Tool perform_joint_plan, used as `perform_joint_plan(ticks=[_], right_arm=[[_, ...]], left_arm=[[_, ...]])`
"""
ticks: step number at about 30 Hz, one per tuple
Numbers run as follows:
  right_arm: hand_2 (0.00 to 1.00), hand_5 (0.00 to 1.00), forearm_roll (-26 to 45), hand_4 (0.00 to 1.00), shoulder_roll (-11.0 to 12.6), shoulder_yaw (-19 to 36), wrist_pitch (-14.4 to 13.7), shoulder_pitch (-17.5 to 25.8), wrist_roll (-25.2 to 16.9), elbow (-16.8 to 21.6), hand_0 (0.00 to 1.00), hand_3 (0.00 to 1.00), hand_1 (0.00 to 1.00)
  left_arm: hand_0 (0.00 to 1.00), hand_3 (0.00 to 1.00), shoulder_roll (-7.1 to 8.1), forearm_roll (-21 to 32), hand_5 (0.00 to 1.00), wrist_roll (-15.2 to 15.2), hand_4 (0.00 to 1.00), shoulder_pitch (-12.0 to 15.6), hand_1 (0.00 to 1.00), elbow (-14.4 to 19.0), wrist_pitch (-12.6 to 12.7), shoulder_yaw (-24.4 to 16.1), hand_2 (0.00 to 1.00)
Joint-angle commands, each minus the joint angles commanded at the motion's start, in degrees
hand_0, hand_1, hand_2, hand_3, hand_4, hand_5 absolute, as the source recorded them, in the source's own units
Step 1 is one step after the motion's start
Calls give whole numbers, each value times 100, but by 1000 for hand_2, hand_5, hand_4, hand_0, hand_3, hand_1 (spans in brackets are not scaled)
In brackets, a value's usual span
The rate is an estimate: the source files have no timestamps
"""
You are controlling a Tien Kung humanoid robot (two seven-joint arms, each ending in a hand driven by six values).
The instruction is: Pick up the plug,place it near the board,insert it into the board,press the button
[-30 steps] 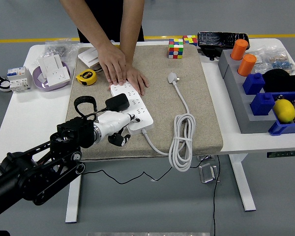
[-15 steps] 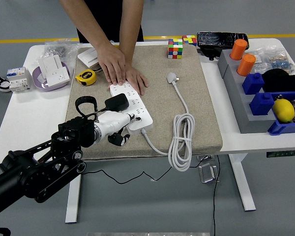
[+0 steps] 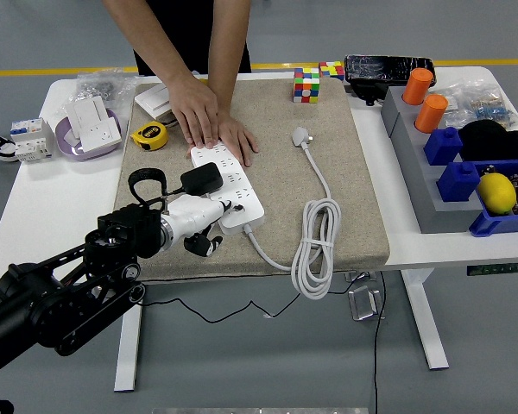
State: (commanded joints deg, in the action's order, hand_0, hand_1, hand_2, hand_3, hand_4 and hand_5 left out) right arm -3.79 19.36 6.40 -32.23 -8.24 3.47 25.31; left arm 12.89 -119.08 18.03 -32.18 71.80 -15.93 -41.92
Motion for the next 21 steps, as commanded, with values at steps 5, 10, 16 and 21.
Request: perform_joint_plan(ticks=[5,10,16,21], right_arm=[[826,998,4,998,-4,17,1,12,2,-4,998,831,899],[826,998,1,998,-5,20,4,20,3,-4,998,831,899],[826,998,-4,998,-8,21,7,33,3,-4,998,831,899],[826,998,-8,998,-14,38,12,48,0,-5,998,831,899]], left_arm=[[137,890,113,-65,37,26,497,45,45,330,-95,-143,165],[137,867,248,-36,45,58,487,144,48,827,-193,-306,168],[162,796,294,-22,41,42,481,332,67,1353,-103,-593,183],[269,646,267,101,310,-192,626,621,264,1715,348,-1062,304]])
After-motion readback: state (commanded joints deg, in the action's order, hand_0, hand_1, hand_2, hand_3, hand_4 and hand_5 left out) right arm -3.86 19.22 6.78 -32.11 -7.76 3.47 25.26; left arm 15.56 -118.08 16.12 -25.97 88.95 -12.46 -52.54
